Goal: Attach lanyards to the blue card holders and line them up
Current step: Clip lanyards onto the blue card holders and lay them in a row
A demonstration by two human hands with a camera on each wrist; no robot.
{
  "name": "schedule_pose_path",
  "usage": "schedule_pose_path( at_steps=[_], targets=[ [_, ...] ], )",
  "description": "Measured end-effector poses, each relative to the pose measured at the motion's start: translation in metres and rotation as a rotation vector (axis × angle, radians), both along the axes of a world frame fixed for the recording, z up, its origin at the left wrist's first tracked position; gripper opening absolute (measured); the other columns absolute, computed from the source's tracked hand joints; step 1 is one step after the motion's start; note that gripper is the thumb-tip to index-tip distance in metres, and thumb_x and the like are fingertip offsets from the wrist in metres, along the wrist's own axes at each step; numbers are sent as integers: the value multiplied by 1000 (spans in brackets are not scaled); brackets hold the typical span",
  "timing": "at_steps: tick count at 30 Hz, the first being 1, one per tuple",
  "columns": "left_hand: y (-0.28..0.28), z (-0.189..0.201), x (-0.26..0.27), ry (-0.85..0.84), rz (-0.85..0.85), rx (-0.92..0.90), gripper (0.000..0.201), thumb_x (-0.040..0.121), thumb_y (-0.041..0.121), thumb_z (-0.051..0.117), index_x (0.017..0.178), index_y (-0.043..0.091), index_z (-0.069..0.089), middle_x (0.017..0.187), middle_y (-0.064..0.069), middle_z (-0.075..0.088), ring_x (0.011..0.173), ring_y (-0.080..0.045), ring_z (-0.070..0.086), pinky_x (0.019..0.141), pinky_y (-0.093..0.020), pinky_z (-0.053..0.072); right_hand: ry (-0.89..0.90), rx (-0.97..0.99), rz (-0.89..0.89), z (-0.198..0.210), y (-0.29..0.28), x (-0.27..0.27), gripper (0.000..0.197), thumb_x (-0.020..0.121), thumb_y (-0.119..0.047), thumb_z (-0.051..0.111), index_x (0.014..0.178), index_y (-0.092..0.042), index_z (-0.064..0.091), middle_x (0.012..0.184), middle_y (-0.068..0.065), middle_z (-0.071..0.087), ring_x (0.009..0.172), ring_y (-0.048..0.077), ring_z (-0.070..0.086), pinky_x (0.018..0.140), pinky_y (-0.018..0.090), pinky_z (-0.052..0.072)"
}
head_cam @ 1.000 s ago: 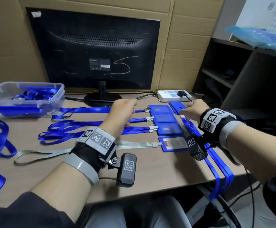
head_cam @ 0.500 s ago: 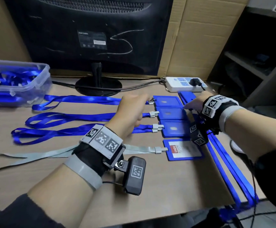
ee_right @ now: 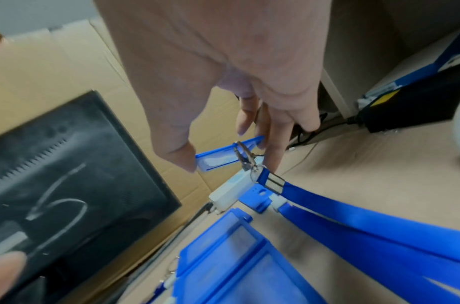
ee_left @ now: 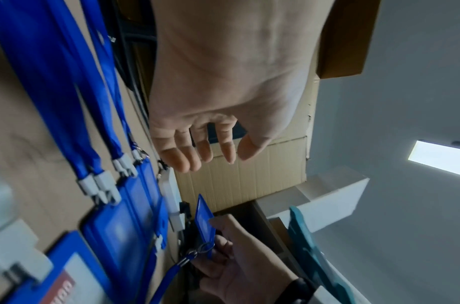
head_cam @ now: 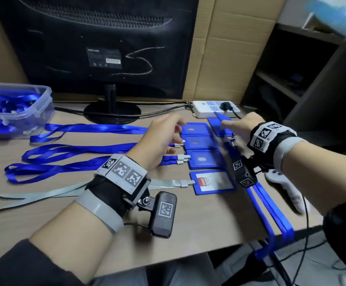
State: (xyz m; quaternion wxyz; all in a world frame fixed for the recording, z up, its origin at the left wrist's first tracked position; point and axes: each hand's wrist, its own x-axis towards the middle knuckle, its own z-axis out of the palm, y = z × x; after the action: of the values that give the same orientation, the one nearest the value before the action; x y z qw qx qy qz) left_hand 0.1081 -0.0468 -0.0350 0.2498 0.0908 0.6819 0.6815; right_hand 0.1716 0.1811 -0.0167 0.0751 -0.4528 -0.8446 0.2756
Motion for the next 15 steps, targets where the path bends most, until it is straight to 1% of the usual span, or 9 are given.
schedule_pose_path(
  at_steps=[3,4,5,6,7,9,11,13,15],
  targets=[
    [-3,15,23,64,-71,41,13,93,27,65,105,30,72,108,7,66,92,-15,65,70,-34,54,124,-76,19,14,-7,21,48,46,-53,81,68,-12,70,69,11,73,67,25,74,65,37,64],
    [-4,20,31,121,-93,39,22,94,21,64,111,32,71,111,9,65,97,-12,65,77,-35,56,187,-121,33,22,-18,31,42,52,-47,84,72,-13,69,67,10,69,61,21,72,54,33,62],
    [-5,25,39,185,-115,39,32,93,13,62,117,33,69,115,11,63,100,-9,63,82,-34,56,238,-168,48,31,-29,41,36,62,-39,86,76,-13,67,66,9,63,53,17,67,41,23,51],
    [-6,30,46,253,-139,40,41,93,6,61,123,33,66,118,12,60,100,-4,61,82,-29,55,275,-223,64,39,-39,49,31,71,-32,85,80,-12,64,67,7,57,48,14,64,36,16,39],
    [-8,34,53,323,-168,33,49,92,0,60,127,33,64,121,13,56,96,0,58,77,-24,54,291,-277,81,46,-48,57,30,74,-29,84,83,-11,62,69,7,53,50,14,65,38,14,33],
    [-14,41,64,454,-213,20,60,88,-5,61,131,36,62,130,11,48,90,3,56,68,-20,55,286,-347,145,57,-62,69,40,68,-33,84,93,-12,61,76,8,51,62,18,70,52,21,41],
    [-21,46,70,576,-242,-2,62,83,-2,65,128,41,64,142,9,42,107,-6,59,82,-26,60,271,-380,219,69,-78,81,42,71,-31,83,100,-10,62,77,7,48,57,17,61,67,34,54],
    [-26,48,73,704,-257,-89,53,83,12,71,124,45,65,150,13,38,131,-14,45,102,-33,51,291,-456,263,78,-92,90,44,73,-27,85,105,-6,63,73,6,44,54,16,49,74,41,62],
    [-29,48,76,798,-221,-171,35,87,29,76,118,44,68,151,13,39,139,-15,27,112,-28,33,283,-512,325,85,-107,98,44,70,-28,85,103,-8,64,71,5,44,54,16,42,61,34,59]
  ],
)
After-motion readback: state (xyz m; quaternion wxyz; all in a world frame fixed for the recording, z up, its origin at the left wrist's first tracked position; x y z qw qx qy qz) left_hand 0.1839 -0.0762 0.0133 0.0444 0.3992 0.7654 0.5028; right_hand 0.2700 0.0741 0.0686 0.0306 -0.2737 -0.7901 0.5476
